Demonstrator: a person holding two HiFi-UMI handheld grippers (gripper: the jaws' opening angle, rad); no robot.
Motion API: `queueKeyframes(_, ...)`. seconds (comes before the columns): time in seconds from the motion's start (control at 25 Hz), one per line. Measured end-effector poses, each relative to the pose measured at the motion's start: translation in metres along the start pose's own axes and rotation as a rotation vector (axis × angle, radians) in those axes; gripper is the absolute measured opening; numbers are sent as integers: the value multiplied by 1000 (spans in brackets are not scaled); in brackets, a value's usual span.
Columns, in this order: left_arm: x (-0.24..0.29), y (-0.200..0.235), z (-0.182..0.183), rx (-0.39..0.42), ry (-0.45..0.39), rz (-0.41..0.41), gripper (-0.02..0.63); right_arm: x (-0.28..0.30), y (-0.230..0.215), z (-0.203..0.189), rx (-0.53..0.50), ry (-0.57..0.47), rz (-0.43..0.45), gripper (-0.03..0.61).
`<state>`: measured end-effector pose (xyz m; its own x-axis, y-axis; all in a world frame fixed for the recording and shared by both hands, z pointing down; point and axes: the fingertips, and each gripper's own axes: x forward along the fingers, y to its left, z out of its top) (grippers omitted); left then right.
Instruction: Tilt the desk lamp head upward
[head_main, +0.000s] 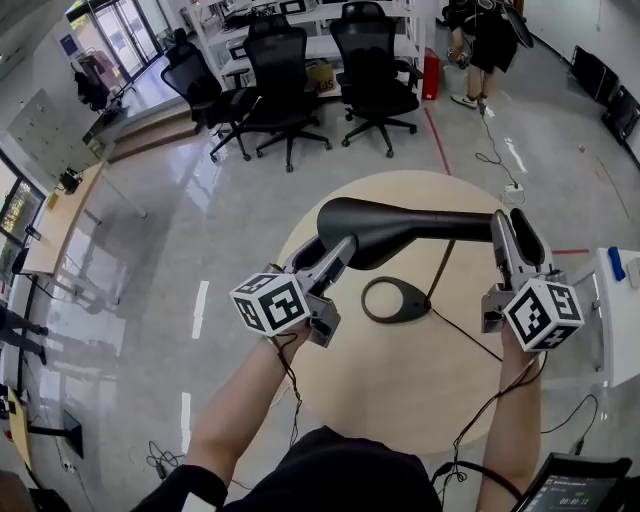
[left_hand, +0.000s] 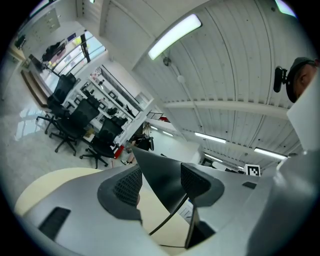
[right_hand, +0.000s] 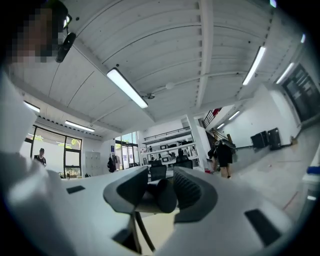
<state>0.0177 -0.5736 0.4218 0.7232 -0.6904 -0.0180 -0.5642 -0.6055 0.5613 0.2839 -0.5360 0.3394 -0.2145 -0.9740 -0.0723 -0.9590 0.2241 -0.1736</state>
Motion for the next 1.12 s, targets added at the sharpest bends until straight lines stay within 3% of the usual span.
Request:
queueKeyframes(0.32, -1, -17, 29, 60, -52, -16, 251, -5, -6, -11, 95, -3, 13, 155)
queueKeyframes(0.68, 10, -43, 74, 209, -77, -18, 251, 3, -14, -22, 207, -9, 17, 135)
queueKeyframes(1.12, 7, -67, 92, 339, -88, -18, 250, -5, -11, -50, 342, -20, 56, 135)
